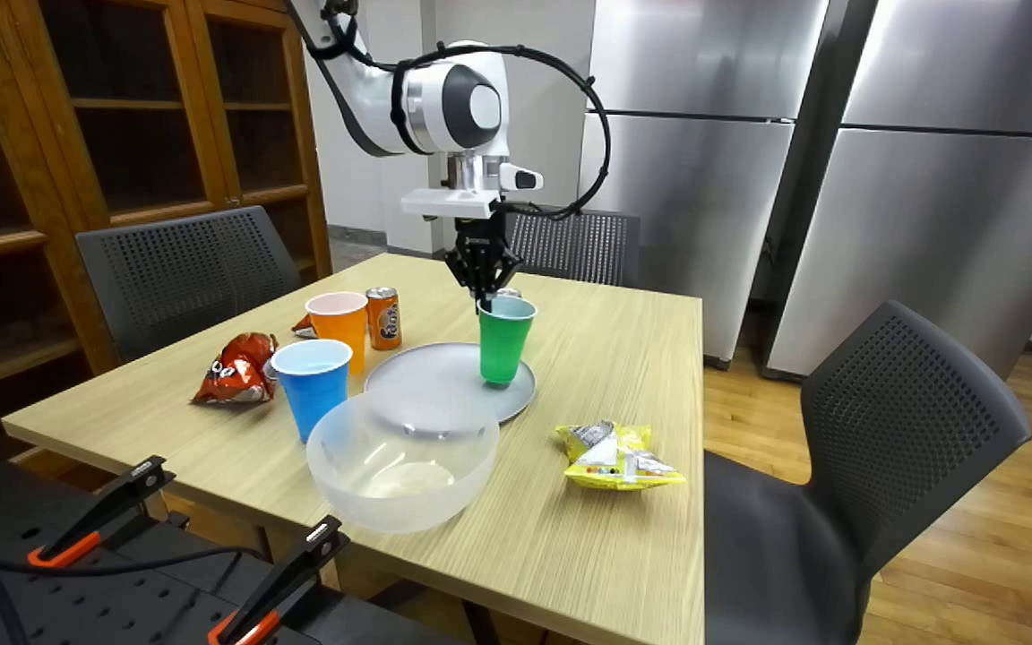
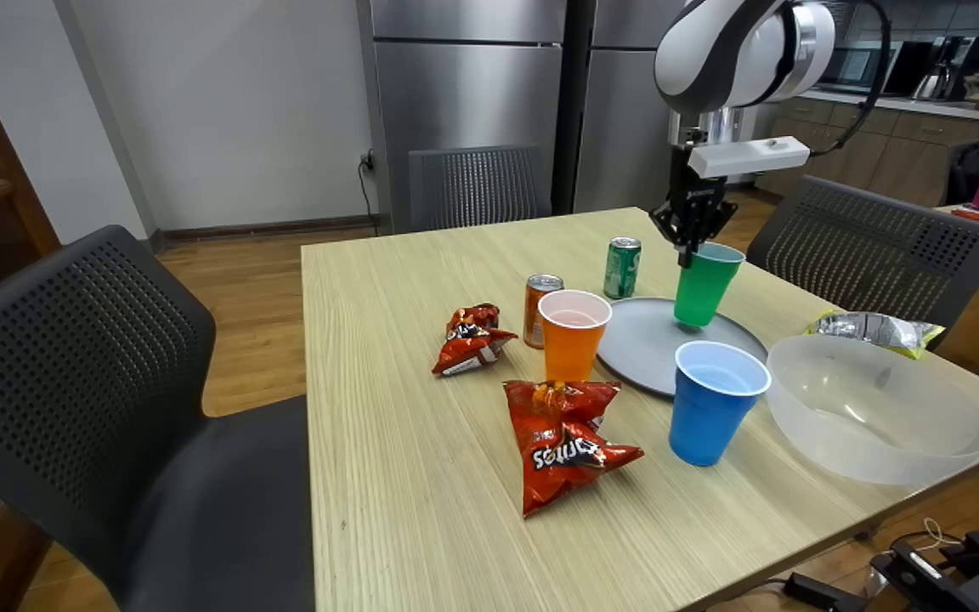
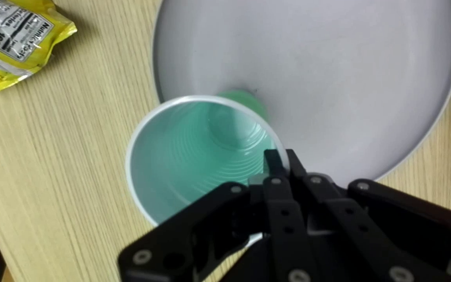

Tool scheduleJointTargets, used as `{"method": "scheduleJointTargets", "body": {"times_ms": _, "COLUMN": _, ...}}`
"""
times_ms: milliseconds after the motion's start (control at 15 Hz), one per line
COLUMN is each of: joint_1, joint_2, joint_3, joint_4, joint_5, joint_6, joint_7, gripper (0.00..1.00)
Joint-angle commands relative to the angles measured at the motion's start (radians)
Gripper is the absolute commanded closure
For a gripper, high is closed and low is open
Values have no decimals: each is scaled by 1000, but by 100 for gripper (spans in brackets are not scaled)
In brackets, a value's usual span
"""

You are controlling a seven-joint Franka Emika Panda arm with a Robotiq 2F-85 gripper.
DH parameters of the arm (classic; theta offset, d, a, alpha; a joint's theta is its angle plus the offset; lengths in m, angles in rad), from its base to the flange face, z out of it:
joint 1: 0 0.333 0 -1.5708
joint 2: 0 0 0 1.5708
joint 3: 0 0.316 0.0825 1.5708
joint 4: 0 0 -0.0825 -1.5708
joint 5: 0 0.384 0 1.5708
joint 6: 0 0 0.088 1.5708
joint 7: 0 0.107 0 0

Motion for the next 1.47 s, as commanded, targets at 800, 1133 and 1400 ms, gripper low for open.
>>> {"method": "scheduleJointTargets", "body": {"times_ms": 800, "joint_1": -1, "joint_2": 56, "joint_3": 11, "joint_4": 77, "joint_5": -31, "joint_6": -27, "joint_7": 37, "gripper": 99}}
{"method": "scheduleJointTargets", "body": {"times_ms": 1133, "joint_1": -2, "joint_2": 54, "joint_3": 14, "joint_4": 72, "joint_5": -25, "joint_6": -20, "joint_7": 36, "gripper": 63}}
{"method": "scheduleJointTargets", "body": {"times_ms": 1400, "joint_1": -6, "joint_2": 29, "joint_3": 23, "joint_4": 50, "joint_5": -19, "joint_6": -7, "joint_7": 24, "gripper": 33}}
